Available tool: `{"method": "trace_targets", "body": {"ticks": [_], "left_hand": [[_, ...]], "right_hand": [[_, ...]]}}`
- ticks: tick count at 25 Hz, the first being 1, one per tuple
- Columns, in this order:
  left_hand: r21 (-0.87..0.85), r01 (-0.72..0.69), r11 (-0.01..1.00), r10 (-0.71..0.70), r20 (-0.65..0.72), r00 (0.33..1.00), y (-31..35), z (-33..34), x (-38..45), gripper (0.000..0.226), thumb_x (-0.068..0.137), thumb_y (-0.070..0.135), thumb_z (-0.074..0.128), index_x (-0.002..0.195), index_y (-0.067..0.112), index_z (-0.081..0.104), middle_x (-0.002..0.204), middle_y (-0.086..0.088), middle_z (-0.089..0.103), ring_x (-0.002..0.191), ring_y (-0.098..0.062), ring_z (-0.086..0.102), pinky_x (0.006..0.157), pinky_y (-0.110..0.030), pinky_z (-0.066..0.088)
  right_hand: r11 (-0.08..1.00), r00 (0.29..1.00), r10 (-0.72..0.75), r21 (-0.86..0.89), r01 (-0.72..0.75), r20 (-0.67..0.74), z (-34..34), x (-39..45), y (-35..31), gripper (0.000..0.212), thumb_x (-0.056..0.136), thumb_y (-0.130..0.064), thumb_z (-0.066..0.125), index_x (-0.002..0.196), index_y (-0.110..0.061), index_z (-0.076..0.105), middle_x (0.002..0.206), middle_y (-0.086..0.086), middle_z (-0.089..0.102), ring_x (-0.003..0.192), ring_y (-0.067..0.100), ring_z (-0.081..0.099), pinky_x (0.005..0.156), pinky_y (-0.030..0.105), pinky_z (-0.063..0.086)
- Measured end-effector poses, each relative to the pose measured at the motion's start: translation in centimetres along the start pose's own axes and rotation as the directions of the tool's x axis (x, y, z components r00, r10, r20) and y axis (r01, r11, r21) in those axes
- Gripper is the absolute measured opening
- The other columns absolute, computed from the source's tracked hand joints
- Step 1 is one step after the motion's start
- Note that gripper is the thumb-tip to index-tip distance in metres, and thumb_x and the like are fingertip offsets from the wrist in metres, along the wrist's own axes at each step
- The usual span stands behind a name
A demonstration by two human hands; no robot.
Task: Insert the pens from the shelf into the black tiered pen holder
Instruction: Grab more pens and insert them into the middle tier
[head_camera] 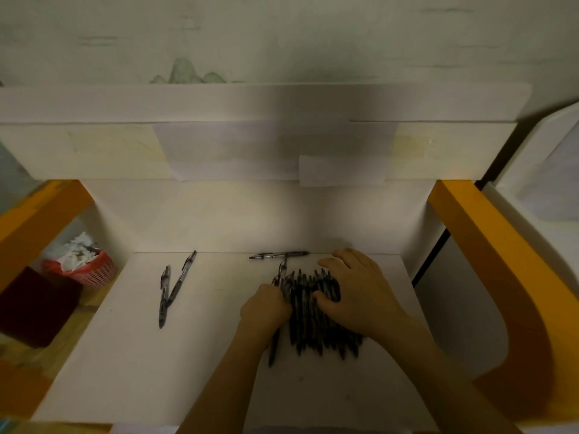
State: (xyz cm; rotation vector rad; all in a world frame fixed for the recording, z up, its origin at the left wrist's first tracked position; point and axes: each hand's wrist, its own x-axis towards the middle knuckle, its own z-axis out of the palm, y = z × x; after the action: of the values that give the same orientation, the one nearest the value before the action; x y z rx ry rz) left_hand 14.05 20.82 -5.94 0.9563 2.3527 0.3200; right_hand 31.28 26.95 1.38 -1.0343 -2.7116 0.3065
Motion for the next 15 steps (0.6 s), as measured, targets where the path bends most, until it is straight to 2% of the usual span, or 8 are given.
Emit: {"method": "trace_targets", "body": {"ticks": [2,4,7,10,12,15], "left_hand": [[-0.029,-0.001,1.0,0.002,0.024,1.0,-0.5,-0.3,-0.1,0.023,0.091,0.028,0.057,0.088,0.005,0.057,0.07,-0.002,0.05,0.054,-0.011,0.046,0.045,-0.022,0.035],[-0.057,-0.01,0.998,0.011,0.016,1.0,-0.9,-0.7,-0.5,0.015,0.091,0.019,0.055,0.08,0.009,0.054,0.066,-0.002,0.049,0.052,-0.012,0.046,0.046,-0.022,0.037],[-0.127,-0.064,0.99,0.063,-0.008,0.998,-1.5,-1.7,-1.5,0.019,0.093,0.018,0.055,0.074,0.012,0.054,0.064,-0.002,0.052,0.052,-0.012,0.048,0.047,-0.021,0.039],[-0.221,-0.106,0.97,0.095,-0.056,0.994,-1.7,-3.2,-2.8,0.013,0.091,0.02,0.06,0.09,0.013,0.049,0.077,-0.002,0.054,0.065,-0.014,0.054,0.05,-0.022,0.044],[-0.291,-0.121,0.949,0.103,-0.078,0.992,-1.9,-4.3,-3.7,0.023,0.088,0.021,0.062,0.103,0.011,0.048,0.084,-0.002,0.055,0.073,-0.018,0.058,0.054,-0.025,0.048],[-0.311,-0.172,0.935,0.146,-0.104,0.984,-1.7,-6.1,-5.2,0.02,0.088,0.023,0.06,0.102,0.015,0.048,0.083,0.001,0.055,0.069,-0.015,0.056,0.051,-0.024,0.044]], "right_hand": [[1.0,1.0,-0.003,-0.003,0.003,0.004,-0.1,0.0,0.0,0.063,0.084,-0.056,0.053,0.139,-0.026,0.043,0.143,-0.001,0.042,0.136,0.022,0.031,0.115,0.038,0.024],[1.0,1.0,-0.008,0.006,0.008,0.005,-0.2,0.0,-0.2,0.063,0.084,-0.056,0.053,0.139,-0.026,0.044,0.142,0.0,0.043,0.136,0.022,0.032,0.115,0.039,0.025],[1.0,1.0,-0.012,0.002,0.012,0.002,-0.5,0.1,-0.7,0.064,0.085,-0.055,0.054,0.141,-0.026,0.042,0.146,0.0,0.039,0.139,0.022,0.028,0.116,0.038,0.02],[1.0,1.0,-0.018,0.008,0.018,-0.004,-1.1,0.3,-1.5,0.065,0.086,-0.055,0.054,0.143,-0.028,0.039,0.15,0.001,0.035,0.141,0.022,0.025,0.117,0.037,0.016],[0.999,0.999,-0.031,0.01,0.031,-0.015,-1.6,0.2,-2.2,0.064,0.086,-0.054,0.055,0.143,-0.029,0.039,0.15,0.0,0.035,0.141,0.021,0.025,0.118,0.037,0.016],[0.999,0.998,-0.039,0.006,0.039,-0.052,-2.6,0.1,-3.2,0.065,0.085,-0.055,0.054,0.143,-0.029,0.04,0.149,-0.001,0.036,0.141,0.021,0.026,0.119,0.038,0.018]]}}
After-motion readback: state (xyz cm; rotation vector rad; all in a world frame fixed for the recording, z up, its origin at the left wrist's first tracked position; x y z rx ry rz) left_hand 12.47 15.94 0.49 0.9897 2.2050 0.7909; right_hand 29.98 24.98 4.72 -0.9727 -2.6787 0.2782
